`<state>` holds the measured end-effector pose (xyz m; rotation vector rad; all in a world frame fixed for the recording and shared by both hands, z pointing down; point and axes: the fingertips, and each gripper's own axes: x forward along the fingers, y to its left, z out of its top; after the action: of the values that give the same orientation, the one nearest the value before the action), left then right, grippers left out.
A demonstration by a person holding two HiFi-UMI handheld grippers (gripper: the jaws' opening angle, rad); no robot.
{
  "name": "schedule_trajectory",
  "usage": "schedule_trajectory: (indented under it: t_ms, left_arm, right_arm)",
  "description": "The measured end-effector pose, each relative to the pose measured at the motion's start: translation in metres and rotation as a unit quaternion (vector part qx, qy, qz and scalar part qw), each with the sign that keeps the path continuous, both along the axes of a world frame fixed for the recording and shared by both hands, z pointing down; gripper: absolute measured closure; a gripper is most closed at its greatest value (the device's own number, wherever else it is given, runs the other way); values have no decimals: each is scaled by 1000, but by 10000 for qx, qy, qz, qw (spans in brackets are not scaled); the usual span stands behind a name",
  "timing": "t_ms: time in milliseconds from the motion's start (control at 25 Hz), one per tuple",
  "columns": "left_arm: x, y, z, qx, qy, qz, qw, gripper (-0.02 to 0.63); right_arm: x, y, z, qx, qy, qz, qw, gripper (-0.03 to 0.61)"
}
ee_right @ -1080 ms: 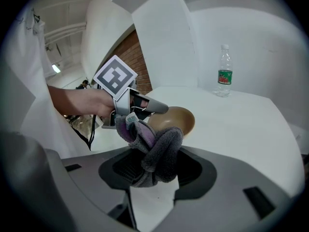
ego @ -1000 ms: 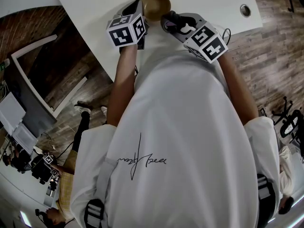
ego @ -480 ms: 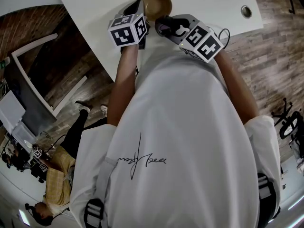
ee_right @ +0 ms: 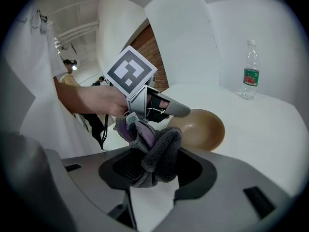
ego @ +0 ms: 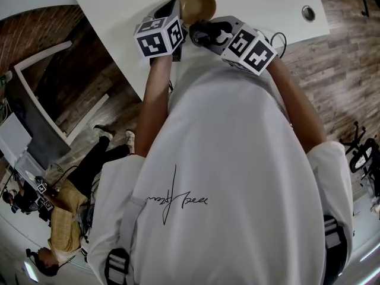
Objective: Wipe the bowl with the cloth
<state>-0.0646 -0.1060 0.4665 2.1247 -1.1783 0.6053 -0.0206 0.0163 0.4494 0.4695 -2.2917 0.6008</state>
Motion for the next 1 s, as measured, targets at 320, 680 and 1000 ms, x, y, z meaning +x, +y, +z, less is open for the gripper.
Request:
schedule_trajectory:
  t_ms: [320,680,1000]
  left_arm:
    - [-5,2,-9,51,134,-66,9999,561]
    - [-8,6,-26,198,316,-161,9992,557]
    - [5,27,-53,384,561,-119,9976,557]
  right_arm:
    - [14,5,-1,-66,61,-223,9997,396]
    - [20,8,-7,-40,35,-264,9996,396]
    - [28,18,-18,88,-1,-193,9998,396]
